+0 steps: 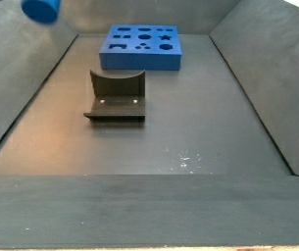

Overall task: Pick up the round object. Move up. Place the round object on the fixture. Regrasp the round object. Move to above the board. Insert the round object.
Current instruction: Move to above the board.

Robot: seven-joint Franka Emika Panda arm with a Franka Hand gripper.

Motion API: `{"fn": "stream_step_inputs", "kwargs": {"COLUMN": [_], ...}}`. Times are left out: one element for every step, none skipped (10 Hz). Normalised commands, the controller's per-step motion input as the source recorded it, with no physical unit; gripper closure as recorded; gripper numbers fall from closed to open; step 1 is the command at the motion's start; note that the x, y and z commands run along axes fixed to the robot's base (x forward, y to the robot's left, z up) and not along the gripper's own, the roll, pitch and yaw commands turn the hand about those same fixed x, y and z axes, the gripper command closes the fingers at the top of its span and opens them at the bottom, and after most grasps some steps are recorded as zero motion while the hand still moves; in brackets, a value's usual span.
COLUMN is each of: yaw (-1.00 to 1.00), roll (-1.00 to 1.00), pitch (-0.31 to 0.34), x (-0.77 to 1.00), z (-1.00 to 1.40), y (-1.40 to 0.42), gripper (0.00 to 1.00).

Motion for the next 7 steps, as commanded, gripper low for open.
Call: {"fn": "stream_step_inputs", "kwargs": {"yaw": [0.18,-0.03,-0.03,-0.03,-0.02,-0.02,-0.02], "roll": [-0.04,-1.0,-1.0,-1.0,-1.0,-1.0,-1.0], "pitch": [0.092,0.012,-0.004,-0.041,-0.061,-0.072,-0.089], "x": [0.06,-0.91,-0.92,-0.99,-1.0,-1.0,-1.0], "z": [0.19,0.08,0.08,0.07,0.06,0.07,0.06], "y": [-0.01,-1.0,-1.0,-1.0,-0.98,-0.96,-0.92], "gripper": [1.0,1.0,1.0,1.0,1.0,1.0,1.0]}}
